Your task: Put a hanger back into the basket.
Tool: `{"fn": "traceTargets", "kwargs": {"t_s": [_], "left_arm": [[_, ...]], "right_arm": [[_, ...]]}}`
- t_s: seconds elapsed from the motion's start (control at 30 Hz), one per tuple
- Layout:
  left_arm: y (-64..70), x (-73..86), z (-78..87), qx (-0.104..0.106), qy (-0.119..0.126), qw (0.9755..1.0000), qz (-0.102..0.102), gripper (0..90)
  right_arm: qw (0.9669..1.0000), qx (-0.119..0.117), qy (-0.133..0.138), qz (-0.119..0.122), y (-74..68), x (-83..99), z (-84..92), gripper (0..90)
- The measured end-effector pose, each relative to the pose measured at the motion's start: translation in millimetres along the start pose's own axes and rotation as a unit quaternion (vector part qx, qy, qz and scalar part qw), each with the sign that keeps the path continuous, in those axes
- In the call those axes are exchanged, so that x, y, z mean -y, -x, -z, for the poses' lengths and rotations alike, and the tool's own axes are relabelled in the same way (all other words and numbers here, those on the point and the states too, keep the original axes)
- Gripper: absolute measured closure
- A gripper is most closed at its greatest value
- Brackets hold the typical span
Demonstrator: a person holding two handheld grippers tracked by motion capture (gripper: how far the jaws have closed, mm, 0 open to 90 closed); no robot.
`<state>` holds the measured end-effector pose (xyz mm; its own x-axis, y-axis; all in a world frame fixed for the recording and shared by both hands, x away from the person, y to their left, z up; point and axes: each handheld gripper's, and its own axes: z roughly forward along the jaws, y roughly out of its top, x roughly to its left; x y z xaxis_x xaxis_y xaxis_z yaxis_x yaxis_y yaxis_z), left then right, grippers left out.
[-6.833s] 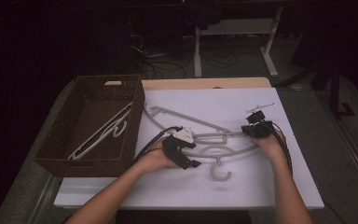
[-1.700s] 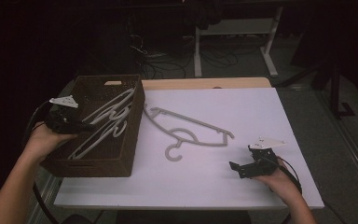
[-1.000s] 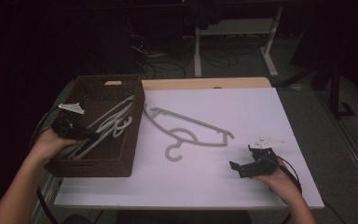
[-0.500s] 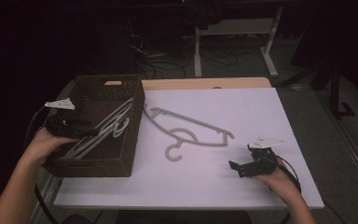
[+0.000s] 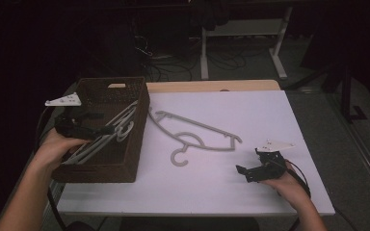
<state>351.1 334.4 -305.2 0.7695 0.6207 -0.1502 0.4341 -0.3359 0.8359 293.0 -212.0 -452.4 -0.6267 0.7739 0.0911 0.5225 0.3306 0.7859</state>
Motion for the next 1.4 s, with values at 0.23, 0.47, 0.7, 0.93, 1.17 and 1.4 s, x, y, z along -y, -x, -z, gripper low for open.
{"fn": "traceTargets", "kwargs": {"t_s": [0.23,0.47,0.7,0.93,1.17,1.4], "left_arm": [[30.2,-16.4,-24.5,0.028,0.013,0.9994,-0.018,9.4],[57.6,-27.4,-58.3,0.059,0.02,0.9975,-0.033,9.1],[82.4,-29.5,-92.7,0.083,0.016,0.9954,-0.046,9.1],[103.4,-27.3,-128.2,0.09,-0.003,0.9944,-0.055,13.6],[111.1,-17.3,-165.1,0.072,-0.027,0.9952,-0.061,25.0],[107.3,3.8,-203.1,0.037,-0.059,0.996,-0.056,52.2]], "right_arm": [[1.0,-0.001,0.0,0.0,0.3,0.4,0.9,0.0],[1.0,0.001,0.005,0.0,1.3,-0.5,3.6,0.0],[1.0,-0.001,0.004,0.001,2.4,-0.7,2.7,0.0],[1.0,-0.002,0.004,0.004,1.8,-0.7,2.6,0.0],[1.0,-0.002,0.008,0.004,2.8,-1.0,4.2,0.0],[0.9999,-0.001,0.012,0.007,3.1,-2.0,7.5,0.0]]}}
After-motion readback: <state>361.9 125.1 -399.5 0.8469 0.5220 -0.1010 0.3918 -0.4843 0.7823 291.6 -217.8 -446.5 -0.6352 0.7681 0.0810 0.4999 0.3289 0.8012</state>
